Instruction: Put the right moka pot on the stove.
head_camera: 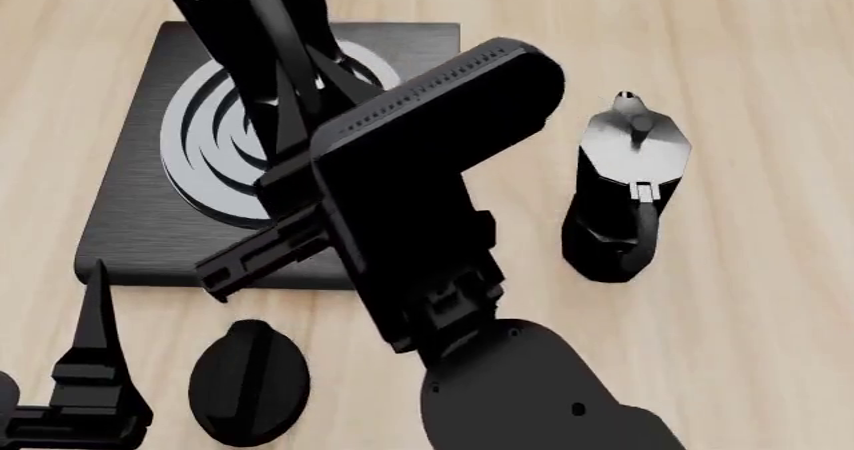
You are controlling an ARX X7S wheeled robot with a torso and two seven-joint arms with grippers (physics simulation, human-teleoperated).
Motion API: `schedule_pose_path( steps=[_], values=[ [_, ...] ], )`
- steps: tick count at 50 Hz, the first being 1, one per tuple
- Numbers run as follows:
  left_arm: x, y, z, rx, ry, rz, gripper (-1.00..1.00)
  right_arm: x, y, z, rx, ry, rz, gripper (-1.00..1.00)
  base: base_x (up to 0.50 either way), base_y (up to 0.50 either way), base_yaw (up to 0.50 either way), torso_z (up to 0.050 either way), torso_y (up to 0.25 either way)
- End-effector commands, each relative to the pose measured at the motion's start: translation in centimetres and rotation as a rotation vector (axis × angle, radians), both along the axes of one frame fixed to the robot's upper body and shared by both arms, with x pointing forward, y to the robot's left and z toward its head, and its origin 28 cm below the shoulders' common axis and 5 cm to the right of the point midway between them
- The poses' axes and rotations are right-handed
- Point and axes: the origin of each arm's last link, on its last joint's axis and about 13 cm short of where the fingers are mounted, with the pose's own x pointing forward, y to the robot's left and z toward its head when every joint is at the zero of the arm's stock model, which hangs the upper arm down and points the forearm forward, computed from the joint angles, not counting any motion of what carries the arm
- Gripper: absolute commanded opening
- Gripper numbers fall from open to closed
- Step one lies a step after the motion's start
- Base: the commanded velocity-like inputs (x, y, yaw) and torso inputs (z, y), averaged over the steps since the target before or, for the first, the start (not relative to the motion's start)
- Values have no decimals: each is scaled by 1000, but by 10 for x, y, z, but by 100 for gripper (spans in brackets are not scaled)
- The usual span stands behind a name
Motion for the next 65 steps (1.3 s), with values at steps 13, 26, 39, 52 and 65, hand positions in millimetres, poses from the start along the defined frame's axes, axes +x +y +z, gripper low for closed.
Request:
schedule_pose_path(
  steps=[13,26,39,52,65],
  values=[
    [0,0,-1,3,-3,-5,100,44,17,0,15,-17,14,-100,0,0,0,1,1],
    [0,0,0,3,-7,-3,100,66,26,-5,11,-8,16,-100,0,0,0,0,1],
    [-1,-1,-1,12,-11,-1,100,83,34,-12,18,-3,16,-100,0,0,0,0,2],
    [-1,-2,0,22,-19,-8,100,95,42,-15,17,15,22,-100,0,0,0,1,1],
    [-1,-1,1,18,-15,-12,100,109,48,-19,17,30,23,-100,0,0,0,0,1]
  ],
)
